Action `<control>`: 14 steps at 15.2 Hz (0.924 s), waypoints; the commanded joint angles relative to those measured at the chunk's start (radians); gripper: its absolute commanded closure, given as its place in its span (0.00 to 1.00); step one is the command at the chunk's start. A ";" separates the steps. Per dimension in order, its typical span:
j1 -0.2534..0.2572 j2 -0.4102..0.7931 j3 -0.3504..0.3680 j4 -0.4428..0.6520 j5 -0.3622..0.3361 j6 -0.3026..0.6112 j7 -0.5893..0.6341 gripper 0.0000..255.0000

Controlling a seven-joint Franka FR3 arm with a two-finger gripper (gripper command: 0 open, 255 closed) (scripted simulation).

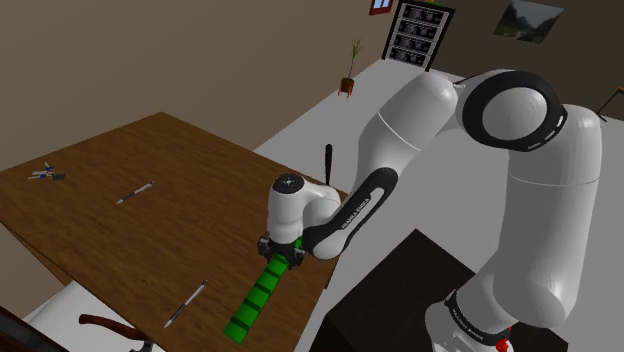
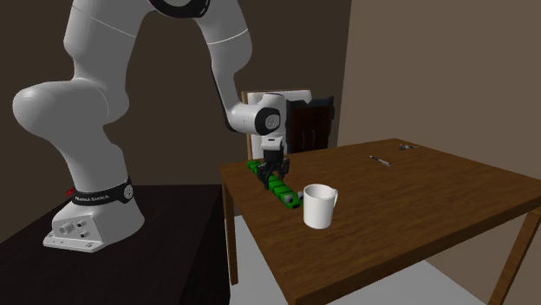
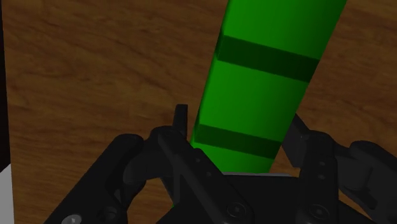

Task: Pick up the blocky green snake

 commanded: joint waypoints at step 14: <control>-0.116 -0.192 0.151 -0.039 0.191 -0.138 -0.135 1.00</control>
